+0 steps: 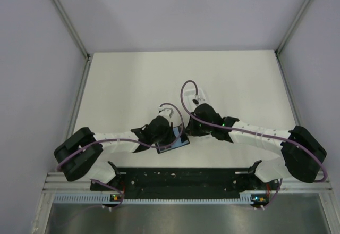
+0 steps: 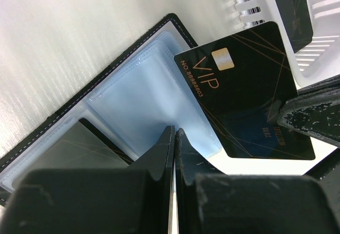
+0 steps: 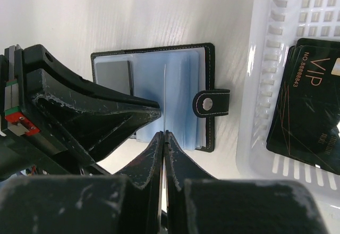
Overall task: Put the credit cards into the card holder
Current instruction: Insert the credit card into the card holder.
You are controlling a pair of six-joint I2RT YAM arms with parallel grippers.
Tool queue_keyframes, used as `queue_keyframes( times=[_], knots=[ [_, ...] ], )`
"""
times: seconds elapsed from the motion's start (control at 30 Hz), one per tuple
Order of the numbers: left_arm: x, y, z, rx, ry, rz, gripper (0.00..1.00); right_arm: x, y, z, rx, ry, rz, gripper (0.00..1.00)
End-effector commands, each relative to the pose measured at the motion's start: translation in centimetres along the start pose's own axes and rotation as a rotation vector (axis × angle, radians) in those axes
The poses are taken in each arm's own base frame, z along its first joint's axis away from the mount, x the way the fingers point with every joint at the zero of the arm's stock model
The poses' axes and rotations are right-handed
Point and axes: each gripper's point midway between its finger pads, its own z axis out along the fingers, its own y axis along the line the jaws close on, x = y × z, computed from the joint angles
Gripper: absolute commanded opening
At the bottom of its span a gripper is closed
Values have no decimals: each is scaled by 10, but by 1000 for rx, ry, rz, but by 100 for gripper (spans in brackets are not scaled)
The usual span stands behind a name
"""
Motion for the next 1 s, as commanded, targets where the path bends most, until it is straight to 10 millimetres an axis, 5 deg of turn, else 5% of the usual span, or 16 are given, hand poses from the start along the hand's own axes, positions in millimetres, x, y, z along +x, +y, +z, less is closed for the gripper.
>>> queue_keyframes(
  times=[0.0, 0.97],
  knots=[
    [4, 8, -4, -35, 12, 7, 0, 2, 5, 3, -24, -5, -11, 0],
    [4, 8, -4, -36, 13, 7, 0, 26, -8, 12, -1, 28, -1, 0]
  ],
)
